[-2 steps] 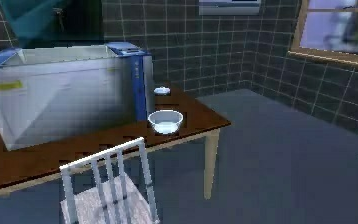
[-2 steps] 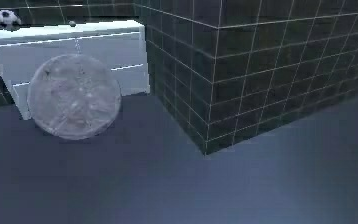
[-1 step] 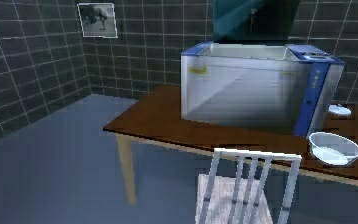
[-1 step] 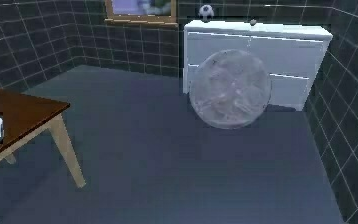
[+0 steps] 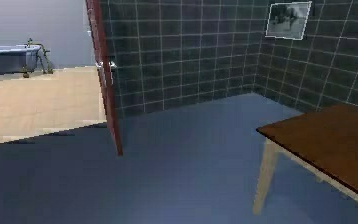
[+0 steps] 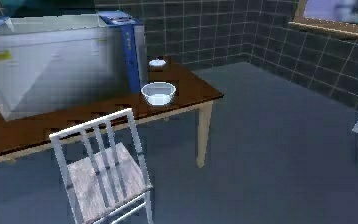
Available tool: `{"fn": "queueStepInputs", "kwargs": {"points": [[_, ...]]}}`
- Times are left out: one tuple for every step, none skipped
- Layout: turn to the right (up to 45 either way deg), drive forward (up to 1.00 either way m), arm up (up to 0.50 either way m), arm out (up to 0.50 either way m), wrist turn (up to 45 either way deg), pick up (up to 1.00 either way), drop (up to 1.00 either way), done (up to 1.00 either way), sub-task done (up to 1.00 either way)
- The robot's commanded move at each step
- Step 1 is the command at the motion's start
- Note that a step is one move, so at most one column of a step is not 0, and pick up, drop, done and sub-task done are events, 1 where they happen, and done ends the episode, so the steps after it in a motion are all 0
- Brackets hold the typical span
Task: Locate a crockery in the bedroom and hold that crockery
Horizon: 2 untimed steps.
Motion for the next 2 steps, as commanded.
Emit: {"fn": "queueStepInputs", "kwargs": {"points": [[45.0, 0.00, 0.00, 0.00, 0.0, 0.00, 0.00, 0.00, 0.00], [45.0, 0.00, 0.00, 0.00, 0.0, 0.00, 0.00, 0.00, 0.00]]}}
